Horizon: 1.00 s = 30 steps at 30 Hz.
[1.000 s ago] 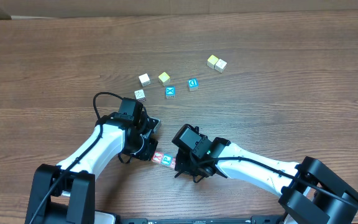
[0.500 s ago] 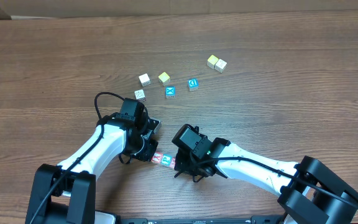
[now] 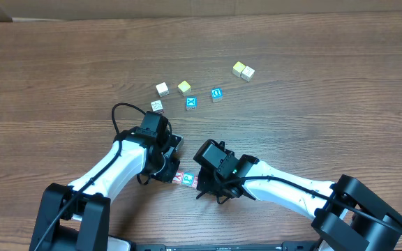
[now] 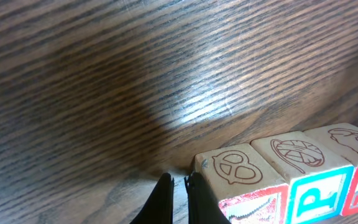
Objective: Flip 3 blocks
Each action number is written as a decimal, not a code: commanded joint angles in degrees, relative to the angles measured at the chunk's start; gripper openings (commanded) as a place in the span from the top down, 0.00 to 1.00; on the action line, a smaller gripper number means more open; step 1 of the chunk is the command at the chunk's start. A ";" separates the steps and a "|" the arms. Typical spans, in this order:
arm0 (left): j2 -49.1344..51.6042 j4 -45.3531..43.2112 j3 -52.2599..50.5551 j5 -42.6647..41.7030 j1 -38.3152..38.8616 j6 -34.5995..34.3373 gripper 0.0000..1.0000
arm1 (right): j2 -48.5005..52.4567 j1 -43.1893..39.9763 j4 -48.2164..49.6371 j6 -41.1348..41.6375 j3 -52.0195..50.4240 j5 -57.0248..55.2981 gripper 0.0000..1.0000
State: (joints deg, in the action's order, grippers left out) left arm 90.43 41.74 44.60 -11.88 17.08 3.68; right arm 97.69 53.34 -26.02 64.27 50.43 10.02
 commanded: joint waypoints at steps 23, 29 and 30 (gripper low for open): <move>0.20 0.39 -0.48 -5.77 1.75 -7.72 0.96 | 0.39 0.15 3.50 -1.97 0.52 -3.19 0.96; 0.20 0.44 -0.48 -5.79 1.75 -9.46 0.96 | 0.39 0.15 3.93 -5.27 0.52 -4.26 0.96; 0.20 0.48 -0.48 -5.79 1.75 -9.86 0.96 | 0.39 0.15 3.98 -5.86 0.52 -4.28 0.96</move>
State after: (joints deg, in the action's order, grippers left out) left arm 90.43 42.04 44.60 -11.75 17.28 -4.34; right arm 97.69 53.34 -24.64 60.95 50.24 5.91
